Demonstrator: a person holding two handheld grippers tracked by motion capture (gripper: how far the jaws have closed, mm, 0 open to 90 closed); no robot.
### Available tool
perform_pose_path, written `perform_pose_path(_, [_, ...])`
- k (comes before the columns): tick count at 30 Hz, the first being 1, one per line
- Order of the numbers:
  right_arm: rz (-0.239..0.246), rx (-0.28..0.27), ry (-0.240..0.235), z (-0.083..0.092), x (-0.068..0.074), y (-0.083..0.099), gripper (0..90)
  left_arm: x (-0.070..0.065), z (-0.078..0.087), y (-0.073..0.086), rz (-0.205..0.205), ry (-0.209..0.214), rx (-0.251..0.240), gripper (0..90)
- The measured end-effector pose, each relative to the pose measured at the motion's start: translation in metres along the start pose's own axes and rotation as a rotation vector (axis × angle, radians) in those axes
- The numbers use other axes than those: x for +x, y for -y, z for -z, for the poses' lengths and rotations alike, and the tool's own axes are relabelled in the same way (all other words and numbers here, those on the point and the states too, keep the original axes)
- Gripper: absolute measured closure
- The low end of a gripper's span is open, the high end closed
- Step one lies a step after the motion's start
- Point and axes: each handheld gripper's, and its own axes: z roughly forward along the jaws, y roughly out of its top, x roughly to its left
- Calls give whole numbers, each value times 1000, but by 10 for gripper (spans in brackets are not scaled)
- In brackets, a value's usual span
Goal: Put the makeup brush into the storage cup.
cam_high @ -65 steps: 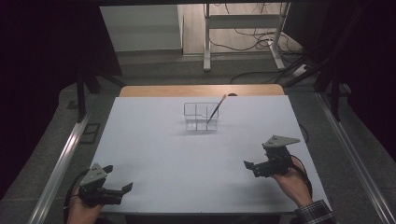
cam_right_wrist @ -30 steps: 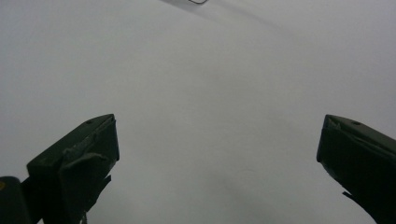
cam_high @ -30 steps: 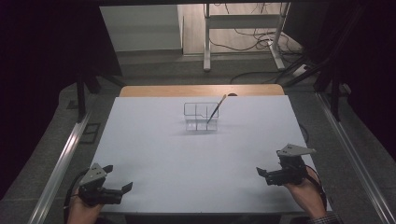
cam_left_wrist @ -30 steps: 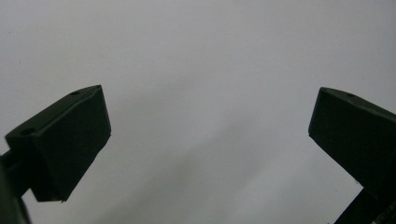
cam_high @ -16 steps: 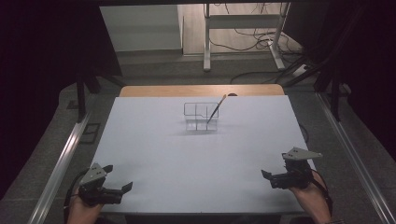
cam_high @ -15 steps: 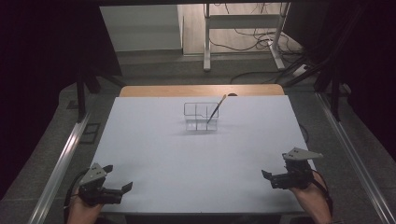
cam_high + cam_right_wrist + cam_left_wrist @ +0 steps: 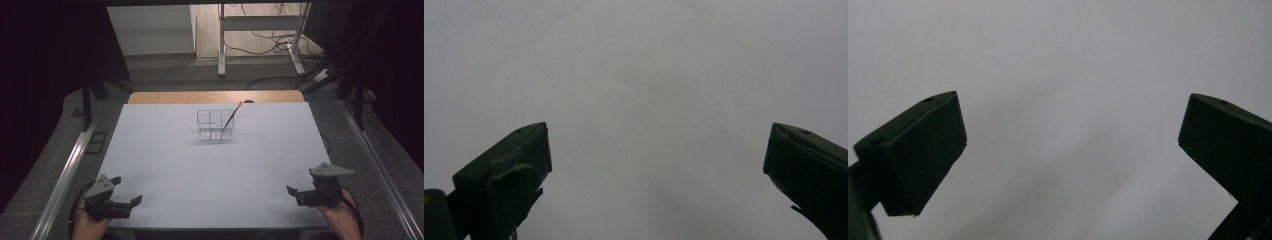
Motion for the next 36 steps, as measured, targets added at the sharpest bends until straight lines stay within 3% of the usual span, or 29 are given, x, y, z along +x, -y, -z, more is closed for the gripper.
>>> perform_pose_path(36, [-68, 6, 55, 26, -14, 30, 0, 0, -1, 0, -2, 2, 6, 0])
